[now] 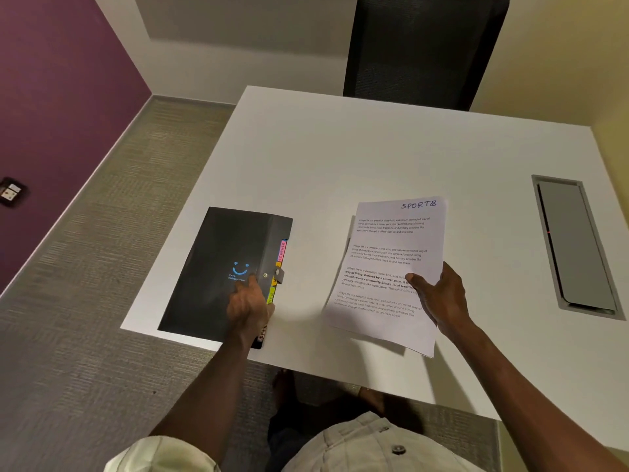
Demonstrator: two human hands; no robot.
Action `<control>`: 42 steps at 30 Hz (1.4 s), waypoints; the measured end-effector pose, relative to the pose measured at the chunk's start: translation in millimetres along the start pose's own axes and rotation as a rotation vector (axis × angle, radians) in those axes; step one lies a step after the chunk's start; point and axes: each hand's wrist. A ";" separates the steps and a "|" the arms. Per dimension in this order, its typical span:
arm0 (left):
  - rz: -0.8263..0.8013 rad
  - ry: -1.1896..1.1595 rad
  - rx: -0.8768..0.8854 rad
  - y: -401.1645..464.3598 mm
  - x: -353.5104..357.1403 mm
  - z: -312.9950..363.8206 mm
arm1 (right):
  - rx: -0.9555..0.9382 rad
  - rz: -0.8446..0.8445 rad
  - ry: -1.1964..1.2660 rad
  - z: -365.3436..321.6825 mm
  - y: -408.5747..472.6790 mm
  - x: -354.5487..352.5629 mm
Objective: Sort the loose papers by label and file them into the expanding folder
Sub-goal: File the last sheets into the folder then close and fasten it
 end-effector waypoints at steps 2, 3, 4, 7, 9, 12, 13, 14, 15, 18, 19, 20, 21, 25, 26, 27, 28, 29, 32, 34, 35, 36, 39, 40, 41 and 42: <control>0.003 -0.048 0.025 0.2 -8.9 -2.3 | 0.005 -0.001 -0.007 3.0 1.6 -3.1; 0.002 -0.080 0.022 1.5 -11.3 -4.3 | 0.008 -0.002 -0.010 4.8 3.0 -4.1; -0.010 -0.103 0.012 2.3 -13.3 -5.5 | 0.008 -0.004 -0.009 5.2 3.6 -5.0; -0.057 -0.117 -0.013 3.2 -15.2 -4.6 | 0.002 -0.018 -0.016 4.2 4.8 -6.9; -0.090 -0.121 -0.035 3.2 -14.5 -2.4 | -0.009 -0.027 -0.024 2.8 6.1 -8.4; -0.109 -0.123 -0.071 3.9 -16.0 -0.4 | -0.026 -0.036 -0.031 0.7 8.4 -11.0; -0.109 -0.121 -0.080 3.9 -16.8 -0.3 | -0.027 -0.036 -0.032 0.9 9.4 -12.0; -0.109 -0.116 -0.084 3.7 -17.8 0.5 | -0.027 -0.036 -0.030 0.8 10.0 -13.3; -0.109 -0.102 -0.084 3.0 -19.2 1.3 | -0.026 -0.034 -0.031 1.3 10.9 -14.5; -0.108 -0.046 -0.061 0.7 -21.7 2.9 | -0.015 -0.023 -0.022 3.6 12.8 -17.8; -0.115 -0.037 -0.055 0.6 -21.3 2.8 | -0.011 -0.022 -0.019 4.9 13.4 -18.4; -0.122 -0.032 -0.052 0.7 -20.9 2.5 | -0.010 -0.020 -0.016 5.3 13.1 -18.6; -0.125 -0.030 -0.054 1.2 -20.5 2.3 | -0.007 -0.019 -0.012 6.0 12.9 -18.7; -0.105 -0.023 -0.065 2.8 -21.3 2.5 | 0.002 -0.027 0.004 7.1 11.1 -16.7; -0.100 -0.023 -0.067 3.3 -22.0 2.6 | 0.005 -0.027 0.004 7.3 10.9 -16.2; -0.100 -0.024 -0.070 3.9 -22.5 2.3 | 0.007 -0.028 0.005 8.0 11.1 -15.9; -0.102 -0.027 -0.072 4.3 -22.8 2.3 | 0.010 -0.028 0.005 7.9 11.0 -15.6; -0.106 -0.030 -0.080 4.9 -22.3 2.0 | 0.013 -0.027 0.006 8.1 11.4 -15.1; -0.124 -0.039 -0.106 5.3 -21.4 3.1 | 0.025 -0.024 0.005 7.9 11.6 -13.3; -0.144 -0.035 -0.098 6.5 -21.8 3.6 | 0.033 -0.021 -0.006 8.2 12.1 -12.4; -0.152 -0.032 -0.092 7.3 -23.0 3.0 | 0.035 -0.021 -0.009 8.8 12.6 -12.1; -0.154 -0.038 -0.089 8.0 -24.7 2.3 | 0.035 -0.021 -0.015 8.5 12.9 -11.7; -0.154 -0.071 -0.106 9.2 -27.9 -0.2 | 0.038 -0.025 -0.027 8.9 15.5 -11.1; -0.153 -0.081 -0.117 8.7 -28.2 0.3 | 0.037 -0.024 -0.032 8.2 15.6 -11.1; -0.146 -0.087 -0.127 8.2 -28.5 1.8 | 0.036 -0.024 -0.035 8.3 16.4 -11.0; -0.139 -0.096 -0.131 7.5 -29.3 4.3 | 0.034 -0.025 -0.036 8.2 17.1 -11.0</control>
Point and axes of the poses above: each hand's wrist, its own y-axis towards the middle knuckle, its own x-axis out of the palm, z = x × y, and after that the axes turned 3 degrees about y, right-handed
